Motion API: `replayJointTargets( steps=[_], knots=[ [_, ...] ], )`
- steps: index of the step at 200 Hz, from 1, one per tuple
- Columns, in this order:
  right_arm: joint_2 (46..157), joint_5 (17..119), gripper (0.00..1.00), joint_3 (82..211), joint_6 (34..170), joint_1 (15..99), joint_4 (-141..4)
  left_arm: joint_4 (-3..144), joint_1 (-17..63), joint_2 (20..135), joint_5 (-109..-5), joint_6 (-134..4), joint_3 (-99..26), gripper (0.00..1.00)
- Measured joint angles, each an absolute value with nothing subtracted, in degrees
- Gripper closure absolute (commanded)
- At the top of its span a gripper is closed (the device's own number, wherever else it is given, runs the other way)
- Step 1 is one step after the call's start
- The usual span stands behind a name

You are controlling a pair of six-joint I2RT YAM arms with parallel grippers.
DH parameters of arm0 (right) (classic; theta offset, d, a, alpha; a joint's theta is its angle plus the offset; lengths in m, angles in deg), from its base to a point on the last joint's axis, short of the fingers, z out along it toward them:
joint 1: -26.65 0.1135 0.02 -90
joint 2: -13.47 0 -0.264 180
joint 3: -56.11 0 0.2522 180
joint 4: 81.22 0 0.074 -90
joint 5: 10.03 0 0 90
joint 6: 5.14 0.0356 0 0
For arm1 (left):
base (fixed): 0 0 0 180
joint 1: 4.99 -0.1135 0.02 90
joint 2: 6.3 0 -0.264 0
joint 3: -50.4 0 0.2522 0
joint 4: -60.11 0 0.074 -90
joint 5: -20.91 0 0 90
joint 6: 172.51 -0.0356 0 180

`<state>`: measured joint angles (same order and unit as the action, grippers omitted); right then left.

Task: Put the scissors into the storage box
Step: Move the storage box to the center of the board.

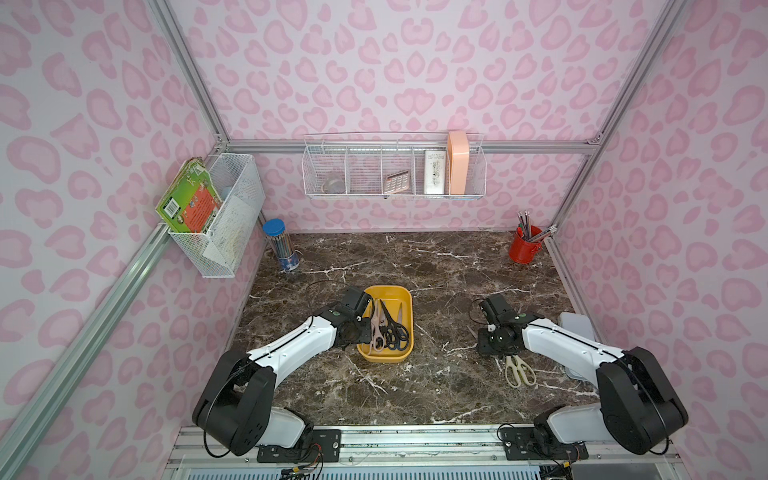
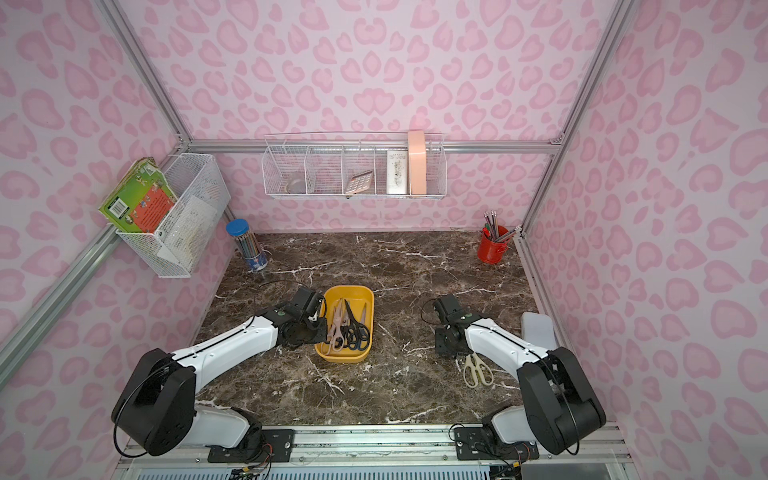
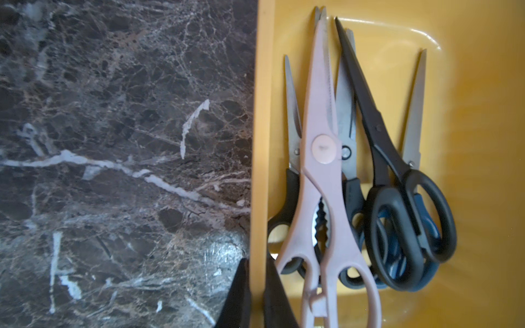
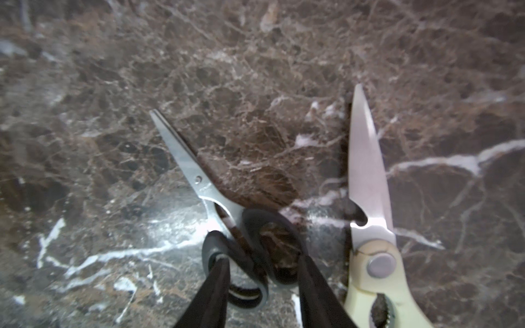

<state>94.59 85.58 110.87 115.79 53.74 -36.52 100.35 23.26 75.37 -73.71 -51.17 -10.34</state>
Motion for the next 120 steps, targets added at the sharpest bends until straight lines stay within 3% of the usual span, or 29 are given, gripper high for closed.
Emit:
replayJointTargets(
  steps=[62, 120],
  knots=[
    [97.7, 85.6, 0.7, 111.0, 114.6, 56.3, -38.5, 99.8, 23.4, 76.7, -74.1, -51.2, -10.8, 1.0],
    [99.8, 86.7, 0.92, 111.4, 114.5, 57.1, -40.3, 99.3, 23.4, 77.4, -74.1, -51.2, -11.2, 1.0]
  ],
)
